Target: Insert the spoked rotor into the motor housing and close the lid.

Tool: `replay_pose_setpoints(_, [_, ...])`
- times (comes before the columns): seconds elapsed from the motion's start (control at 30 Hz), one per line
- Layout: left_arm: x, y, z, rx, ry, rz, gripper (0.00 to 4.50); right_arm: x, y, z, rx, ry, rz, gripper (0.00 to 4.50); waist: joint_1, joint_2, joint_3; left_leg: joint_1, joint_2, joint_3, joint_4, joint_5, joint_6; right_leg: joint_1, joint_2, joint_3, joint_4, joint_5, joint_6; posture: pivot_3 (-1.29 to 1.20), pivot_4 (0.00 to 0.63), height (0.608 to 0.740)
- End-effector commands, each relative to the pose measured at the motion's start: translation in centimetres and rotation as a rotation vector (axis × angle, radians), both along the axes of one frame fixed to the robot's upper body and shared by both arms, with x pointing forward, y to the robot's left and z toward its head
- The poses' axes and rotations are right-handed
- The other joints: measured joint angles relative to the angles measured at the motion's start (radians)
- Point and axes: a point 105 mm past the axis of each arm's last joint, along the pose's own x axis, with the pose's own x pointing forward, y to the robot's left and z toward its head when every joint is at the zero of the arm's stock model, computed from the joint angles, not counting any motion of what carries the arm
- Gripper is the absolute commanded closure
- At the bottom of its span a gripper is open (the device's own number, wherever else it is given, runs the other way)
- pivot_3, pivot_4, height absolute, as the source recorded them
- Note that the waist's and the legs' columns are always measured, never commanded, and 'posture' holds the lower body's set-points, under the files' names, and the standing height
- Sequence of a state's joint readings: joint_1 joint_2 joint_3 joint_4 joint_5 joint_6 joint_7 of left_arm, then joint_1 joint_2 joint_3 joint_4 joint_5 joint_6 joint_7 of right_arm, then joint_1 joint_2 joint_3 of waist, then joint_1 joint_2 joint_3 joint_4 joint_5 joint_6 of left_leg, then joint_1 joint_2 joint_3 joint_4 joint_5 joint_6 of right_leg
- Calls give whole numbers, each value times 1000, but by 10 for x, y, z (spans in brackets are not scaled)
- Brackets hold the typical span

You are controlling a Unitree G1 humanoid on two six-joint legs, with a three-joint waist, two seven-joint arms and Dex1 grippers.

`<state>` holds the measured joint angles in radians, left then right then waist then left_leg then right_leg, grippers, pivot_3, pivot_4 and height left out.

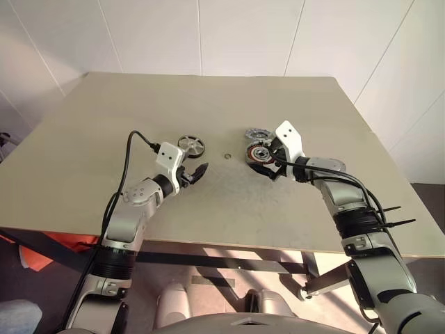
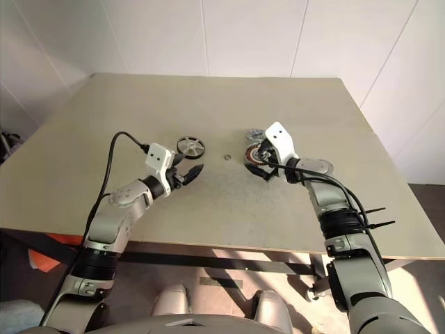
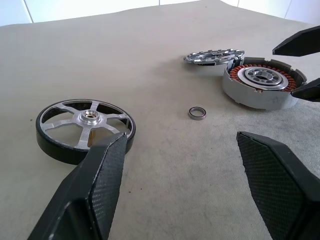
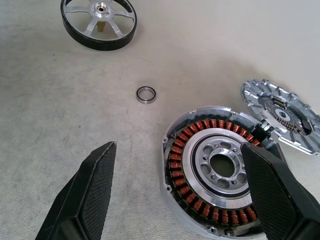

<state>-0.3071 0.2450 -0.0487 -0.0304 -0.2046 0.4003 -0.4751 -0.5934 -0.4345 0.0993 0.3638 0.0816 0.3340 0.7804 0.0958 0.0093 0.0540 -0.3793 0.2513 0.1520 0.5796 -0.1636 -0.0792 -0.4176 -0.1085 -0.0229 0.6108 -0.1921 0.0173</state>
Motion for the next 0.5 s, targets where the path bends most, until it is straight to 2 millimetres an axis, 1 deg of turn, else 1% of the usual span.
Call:
replay_pose_setpoints(0.03, [2, 2, 18, -7, -68, 7, 791, 6, 2, 17, 0, -62, 11, 0, 0, 0, 0, 0, 0, 0, 0, 0, 0, 0, 0, 0, 0, 0, 0, 0, 0, 740])
replay_pose_setpoints(0.17, [3, 2, 18, -3, -72, 9, 791, 8, 0, 17, -48, -79, 27, 0, 0, 0, 0, 0, 0, 0, 0, 0, 0, 0, 0, 0, 0, 0, 0, 0, 0, 740])
replay_pose_setpoints(0.3, [4, 0, 19, -5, -75, 9, 791, 17, -4, 26, -101, -110, 36, 0, 0, 0, 0, 0, 0, 0, 1, 0, 0, 0, 0, 0, 1, 0, 0, 0, 0, 740])
replay_pose_setpoints(0.5, [6, -3, 20, -16, -78, 10, 791, 24, -1, 19, -256, -100, 162, 0, -1, 0, 0, 0, 0, 0, 2, 0, 0, 0, 0, 0, 2, 0, 0, 0, 0, 740])
